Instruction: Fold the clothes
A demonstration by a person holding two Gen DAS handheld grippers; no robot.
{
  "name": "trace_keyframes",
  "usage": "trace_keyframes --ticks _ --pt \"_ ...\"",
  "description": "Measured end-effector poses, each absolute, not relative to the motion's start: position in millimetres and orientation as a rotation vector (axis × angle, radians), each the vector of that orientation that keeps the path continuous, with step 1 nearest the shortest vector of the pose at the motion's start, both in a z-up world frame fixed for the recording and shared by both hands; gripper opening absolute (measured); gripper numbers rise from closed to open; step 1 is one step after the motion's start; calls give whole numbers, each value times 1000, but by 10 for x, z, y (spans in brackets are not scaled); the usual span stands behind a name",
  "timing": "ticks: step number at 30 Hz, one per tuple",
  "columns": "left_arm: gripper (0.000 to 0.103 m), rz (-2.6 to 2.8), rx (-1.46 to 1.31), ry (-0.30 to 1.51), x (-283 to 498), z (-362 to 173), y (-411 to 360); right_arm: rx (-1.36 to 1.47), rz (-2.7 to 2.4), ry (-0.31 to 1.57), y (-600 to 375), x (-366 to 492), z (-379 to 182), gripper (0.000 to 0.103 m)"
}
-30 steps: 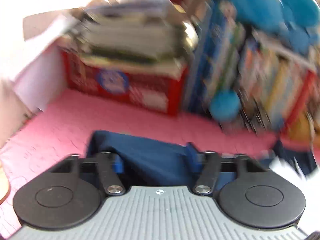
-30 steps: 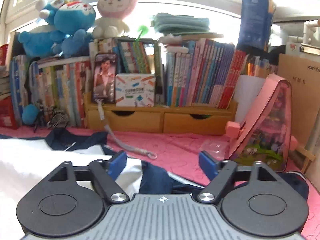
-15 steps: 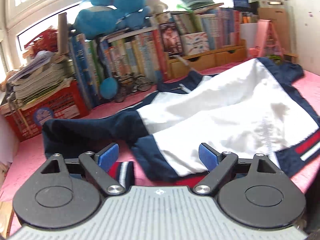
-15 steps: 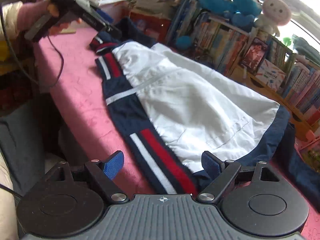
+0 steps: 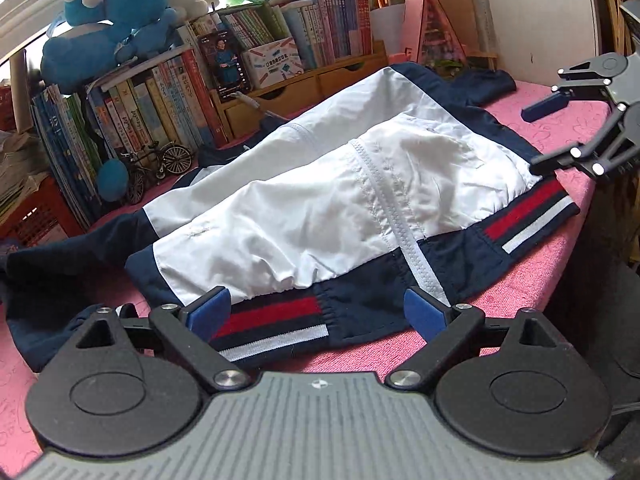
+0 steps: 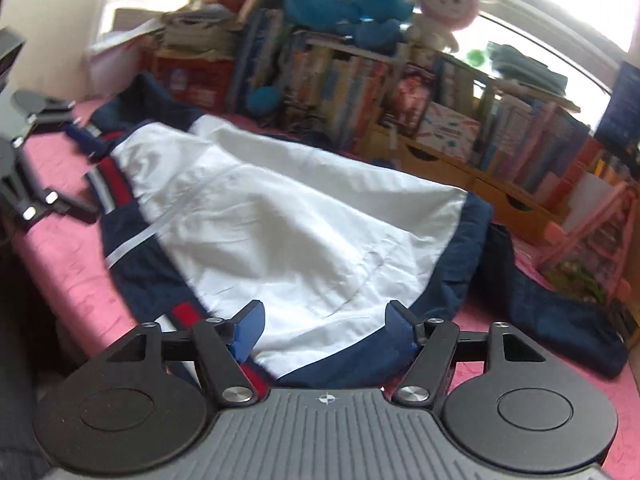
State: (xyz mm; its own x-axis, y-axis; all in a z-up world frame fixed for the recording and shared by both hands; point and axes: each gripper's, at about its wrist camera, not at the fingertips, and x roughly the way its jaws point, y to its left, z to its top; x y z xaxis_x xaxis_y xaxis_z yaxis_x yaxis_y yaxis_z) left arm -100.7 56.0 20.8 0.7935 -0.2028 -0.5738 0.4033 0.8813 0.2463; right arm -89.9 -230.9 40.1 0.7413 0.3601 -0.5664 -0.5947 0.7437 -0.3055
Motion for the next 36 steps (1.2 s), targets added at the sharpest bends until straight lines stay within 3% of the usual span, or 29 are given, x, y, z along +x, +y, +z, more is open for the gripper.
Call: trace_keyframes --ticks 3,7,14,21,27,36 --pt "95 -326 307 601 -943 196 627 -672 659 543 -2200 -1174 171 69" --pt "95 -318 303 617 -916 167 605 -631 625 533 -2156 -1230 99 83" --pt "98 -327 343 620 -961 143 535 -521 451 511 -2288 -1000 193 82" --pt "98 -317 339 640 -931 122 562 -631 601 513 -2158 -1162 141 81" --pt "99 -350 325 644 -915 126 467 -626 512 438 -2025 -1085 92 92" --pt "102 -400 392 594 -820 52 167 -468 392 411 -2150 -797 281 90"
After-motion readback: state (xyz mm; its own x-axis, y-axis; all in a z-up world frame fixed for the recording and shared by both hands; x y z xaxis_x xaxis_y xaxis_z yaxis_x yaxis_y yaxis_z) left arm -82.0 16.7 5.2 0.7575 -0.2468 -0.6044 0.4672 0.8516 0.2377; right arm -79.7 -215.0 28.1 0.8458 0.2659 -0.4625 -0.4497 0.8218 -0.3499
